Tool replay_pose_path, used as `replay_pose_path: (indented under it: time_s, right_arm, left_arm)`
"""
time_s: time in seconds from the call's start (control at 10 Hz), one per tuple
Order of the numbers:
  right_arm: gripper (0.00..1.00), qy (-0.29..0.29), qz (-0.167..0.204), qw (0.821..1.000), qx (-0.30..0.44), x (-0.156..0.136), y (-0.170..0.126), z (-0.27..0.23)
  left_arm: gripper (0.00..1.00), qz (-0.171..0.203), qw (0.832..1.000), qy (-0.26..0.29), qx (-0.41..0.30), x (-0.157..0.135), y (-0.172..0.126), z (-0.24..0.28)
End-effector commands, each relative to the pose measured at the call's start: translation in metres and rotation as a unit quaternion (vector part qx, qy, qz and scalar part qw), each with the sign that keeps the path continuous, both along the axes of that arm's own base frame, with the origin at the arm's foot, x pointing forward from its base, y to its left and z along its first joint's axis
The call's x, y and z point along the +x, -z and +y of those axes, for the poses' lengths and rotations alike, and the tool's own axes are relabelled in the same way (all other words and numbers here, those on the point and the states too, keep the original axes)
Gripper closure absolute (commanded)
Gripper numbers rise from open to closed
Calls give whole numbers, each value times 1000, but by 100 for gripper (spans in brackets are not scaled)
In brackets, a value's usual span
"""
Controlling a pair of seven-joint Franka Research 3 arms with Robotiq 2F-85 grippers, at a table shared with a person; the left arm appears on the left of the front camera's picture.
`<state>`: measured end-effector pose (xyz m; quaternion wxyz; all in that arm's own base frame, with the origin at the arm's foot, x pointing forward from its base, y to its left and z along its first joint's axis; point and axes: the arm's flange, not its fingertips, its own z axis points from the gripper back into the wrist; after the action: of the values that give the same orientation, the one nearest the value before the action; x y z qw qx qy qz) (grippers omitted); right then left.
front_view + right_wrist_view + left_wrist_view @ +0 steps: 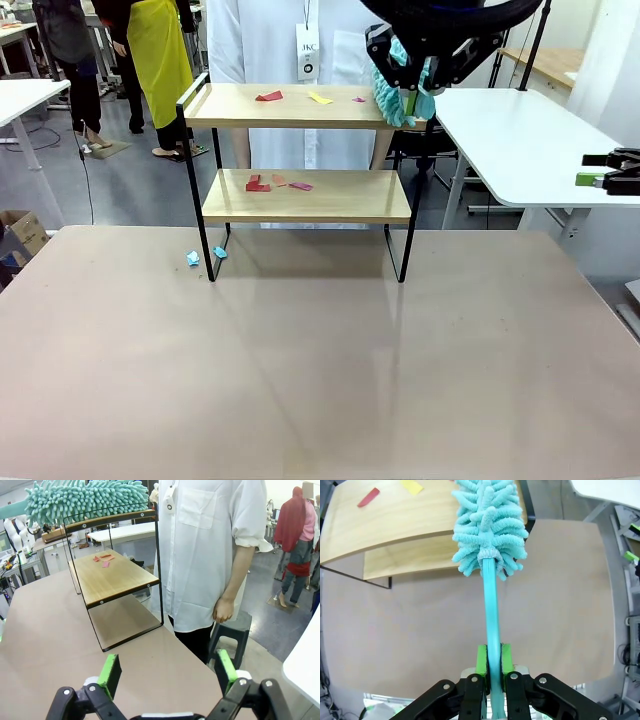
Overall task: Clean the shelf.
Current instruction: Clean the specific section of the Shelf indicated by the human with the Duster.
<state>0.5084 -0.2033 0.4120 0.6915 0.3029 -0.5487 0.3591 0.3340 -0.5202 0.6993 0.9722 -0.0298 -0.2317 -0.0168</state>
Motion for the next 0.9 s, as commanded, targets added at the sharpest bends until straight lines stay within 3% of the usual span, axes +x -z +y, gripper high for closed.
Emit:
replay_pose_path:
  time_s: [0.0,0.8]
  right_arm:
    - [0,3,-3,1000,-1,2,-3,2]
    - [0,3,-3,1000,-1,2,-3,2]
  left_arm:
    - [87,15,1000,0,-7,5,3,12]
    - [87,31,999,-40,-13,18,2,104]
